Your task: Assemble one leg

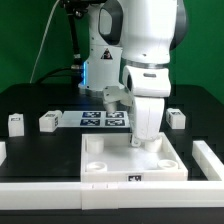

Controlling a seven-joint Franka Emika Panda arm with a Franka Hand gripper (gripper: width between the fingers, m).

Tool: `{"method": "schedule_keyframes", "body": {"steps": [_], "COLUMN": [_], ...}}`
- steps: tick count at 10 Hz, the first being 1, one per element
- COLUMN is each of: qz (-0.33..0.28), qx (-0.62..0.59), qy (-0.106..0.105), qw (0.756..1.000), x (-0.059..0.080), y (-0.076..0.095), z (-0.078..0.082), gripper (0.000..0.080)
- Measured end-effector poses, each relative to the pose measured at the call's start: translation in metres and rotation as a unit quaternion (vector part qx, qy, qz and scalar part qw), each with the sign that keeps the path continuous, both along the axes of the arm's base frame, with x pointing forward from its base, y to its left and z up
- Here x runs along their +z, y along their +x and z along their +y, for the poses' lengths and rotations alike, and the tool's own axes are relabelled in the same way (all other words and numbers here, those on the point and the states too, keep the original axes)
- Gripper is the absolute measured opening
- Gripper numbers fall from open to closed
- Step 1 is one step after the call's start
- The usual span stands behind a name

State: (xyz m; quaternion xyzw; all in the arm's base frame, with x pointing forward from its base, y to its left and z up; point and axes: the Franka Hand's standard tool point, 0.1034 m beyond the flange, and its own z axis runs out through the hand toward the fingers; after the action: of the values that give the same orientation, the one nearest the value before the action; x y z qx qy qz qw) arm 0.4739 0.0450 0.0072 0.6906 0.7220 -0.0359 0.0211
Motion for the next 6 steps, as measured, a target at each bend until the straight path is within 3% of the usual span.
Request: {"method": "schedule_keyframes", "body": {"steps": [6], "qz": [-0.008], "qx": [-0.005], "qy": [0.010], "qw": [1.000], "x": [0.000], "y": [0.015], "z": [0.041], "gripper": [0.0061]}}
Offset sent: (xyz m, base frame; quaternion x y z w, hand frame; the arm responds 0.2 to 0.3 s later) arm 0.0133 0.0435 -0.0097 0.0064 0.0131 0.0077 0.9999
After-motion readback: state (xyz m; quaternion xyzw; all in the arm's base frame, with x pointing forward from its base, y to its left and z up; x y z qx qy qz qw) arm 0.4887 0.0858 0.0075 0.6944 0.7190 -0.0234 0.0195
